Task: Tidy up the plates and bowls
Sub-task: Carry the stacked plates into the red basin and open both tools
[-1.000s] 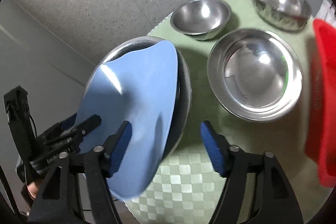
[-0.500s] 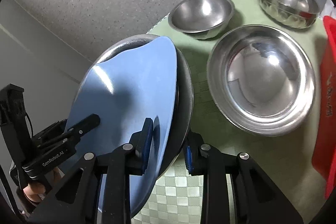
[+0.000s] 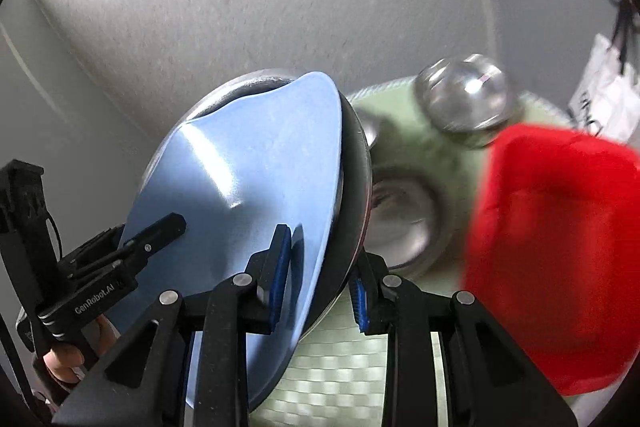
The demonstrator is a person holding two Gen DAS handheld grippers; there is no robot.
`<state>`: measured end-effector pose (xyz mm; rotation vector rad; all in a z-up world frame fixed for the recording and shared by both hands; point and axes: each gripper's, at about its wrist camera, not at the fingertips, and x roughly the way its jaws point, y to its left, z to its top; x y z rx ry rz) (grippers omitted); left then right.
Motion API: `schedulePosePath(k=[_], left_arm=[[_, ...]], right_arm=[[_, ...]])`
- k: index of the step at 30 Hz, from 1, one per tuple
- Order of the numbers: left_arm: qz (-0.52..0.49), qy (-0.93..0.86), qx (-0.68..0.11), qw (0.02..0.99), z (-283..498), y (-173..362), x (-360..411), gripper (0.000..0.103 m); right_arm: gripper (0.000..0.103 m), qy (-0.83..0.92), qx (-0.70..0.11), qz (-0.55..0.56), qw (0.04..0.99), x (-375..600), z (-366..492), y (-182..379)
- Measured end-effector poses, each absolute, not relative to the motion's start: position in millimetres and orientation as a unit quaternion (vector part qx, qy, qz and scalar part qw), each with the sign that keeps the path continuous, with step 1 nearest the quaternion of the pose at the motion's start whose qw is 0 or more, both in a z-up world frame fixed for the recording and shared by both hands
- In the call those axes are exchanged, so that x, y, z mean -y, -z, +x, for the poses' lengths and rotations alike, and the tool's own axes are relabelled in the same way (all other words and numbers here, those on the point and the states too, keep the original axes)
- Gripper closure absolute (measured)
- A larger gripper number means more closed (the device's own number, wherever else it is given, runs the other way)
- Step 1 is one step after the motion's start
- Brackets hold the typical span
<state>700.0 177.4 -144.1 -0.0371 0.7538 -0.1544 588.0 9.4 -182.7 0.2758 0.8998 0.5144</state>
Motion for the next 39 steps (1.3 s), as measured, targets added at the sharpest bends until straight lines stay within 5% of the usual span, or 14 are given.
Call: schedulePosePath(k=[8, 18, 39], left_arm=[[0.009, 0.157, -0.359, 0.920, 703, 141, -53, 0.062], [0.031, 0.203, -0.417, 0.885, 764, 199, 48, 0.061], [0.030, 0.199, -0.473, 0.857, 802, 249, 70, 0.055]], right_arm=[[0.076, -0.173, -0.397, 0.152, 0.888, 105, 574, 158], [0.076, -0.104, -0.432, 0.171, 0.880, 196, 571, 197], [0.072, -0.085, -0.488, 0.171, 0.852, 215, 577, 246]])
